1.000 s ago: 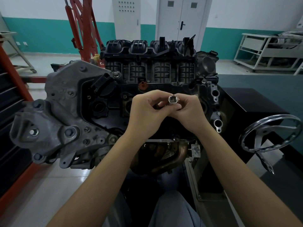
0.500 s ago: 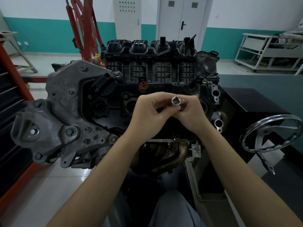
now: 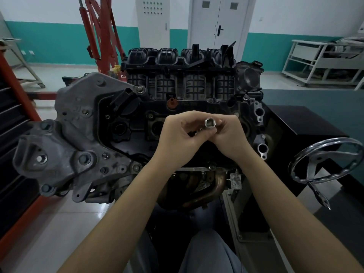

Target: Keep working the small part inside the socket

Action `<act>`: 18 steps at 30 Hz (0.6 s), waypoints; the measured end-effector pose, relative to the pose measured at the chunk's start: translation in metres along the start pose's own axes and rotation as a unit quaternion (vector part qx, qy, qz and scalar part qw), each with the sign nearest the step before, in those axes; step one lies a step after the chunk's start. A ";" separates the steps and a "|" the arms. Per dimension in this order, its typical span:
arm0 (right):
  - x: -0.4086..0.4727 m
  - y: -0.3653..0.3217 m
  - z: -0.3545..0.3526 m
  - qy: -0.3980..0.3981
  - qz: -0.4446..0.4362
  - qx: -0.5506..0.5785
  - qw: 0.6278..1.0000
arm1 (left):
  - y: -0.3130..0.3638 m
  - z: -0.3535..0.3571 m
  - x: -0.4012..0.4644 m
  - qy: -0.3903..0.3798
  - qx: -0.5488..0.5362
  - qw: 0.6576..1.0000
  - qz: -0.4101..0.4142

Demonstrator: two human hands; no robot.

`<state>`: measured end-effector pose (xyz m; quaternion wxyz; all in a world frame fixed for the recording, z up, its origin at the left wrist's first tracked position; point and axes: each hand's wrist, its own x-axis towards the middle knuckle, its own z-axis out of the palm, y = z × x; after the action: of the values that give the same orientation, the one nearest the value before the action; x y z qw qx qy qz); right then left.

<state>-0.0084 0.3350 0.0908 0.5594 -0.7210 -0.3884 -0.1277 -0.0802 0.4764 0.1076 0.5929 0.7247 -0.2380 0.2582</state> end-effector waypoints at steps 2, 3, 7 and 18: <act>0.000 0.001 0.000 0.007 0.000 0.000 1.000 | 0.001 0.001 0.000 0.020 0.031 0.999 -0.003; 0.000 0.001 0.000 0.009 0.001 0.006 1.000 | 0.001 0.001 0.000 0.037 0.043 0.998 -0.004; 0.000 -0.001 0.002 -0.003 -0.002 0.016 1.000 | 0.002 -0.001 0.001 0.042 0.032 0.999 0.003; -0.001 -0.001 0.003 0.013 -0.007 0.008 1.000 | 0.002 0.002 0.001 0.041 0.034 0.999 0.002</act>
<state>-0.0101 0.3374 0.0901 0.5689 -0.7121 -0.3874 -0.1383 -0.0805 0.4742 0.1099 0.5767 0.7329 -0.2056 0.2966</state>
